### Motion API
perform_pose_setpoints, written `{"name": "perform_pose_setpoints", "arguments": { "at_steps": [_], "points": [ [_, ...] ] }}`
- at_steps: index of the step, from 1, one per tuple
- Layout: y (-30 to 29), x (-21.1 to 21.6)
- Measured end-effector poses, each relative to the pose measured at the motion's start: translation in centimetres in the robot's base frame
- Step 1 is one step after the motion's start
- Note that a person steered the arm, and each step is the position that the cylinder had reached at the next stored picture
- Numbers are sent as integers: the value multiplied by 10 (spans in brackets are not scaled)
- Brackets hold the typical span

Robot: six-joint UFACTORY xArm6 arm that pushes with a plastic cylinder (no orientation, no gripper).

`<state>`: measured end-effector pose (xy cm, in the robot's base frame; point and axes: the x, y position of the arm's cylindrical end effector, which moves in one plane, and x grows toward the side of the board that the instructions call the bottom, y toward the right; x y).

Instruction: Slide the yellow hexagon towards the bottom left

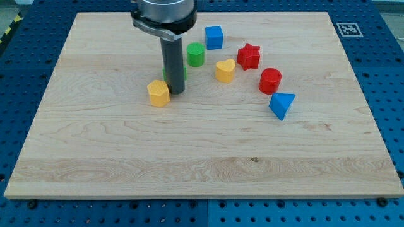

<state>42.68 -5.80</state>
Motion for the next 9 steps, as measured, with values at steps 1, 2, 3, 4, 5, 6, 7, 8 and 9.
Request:
{"name": "perform_pose_setpoints", "arguments": {
  "at_steps": [1,2,3,4,5,6,7,8,9],
  "points": [
    [-4,0],
    [-14,9],
    [-26,16],
    [-48,17],
    [-70,19],
    [-80,21],
    [-81,38],
    [-81,54],
    [-85,56]
  ]
}}
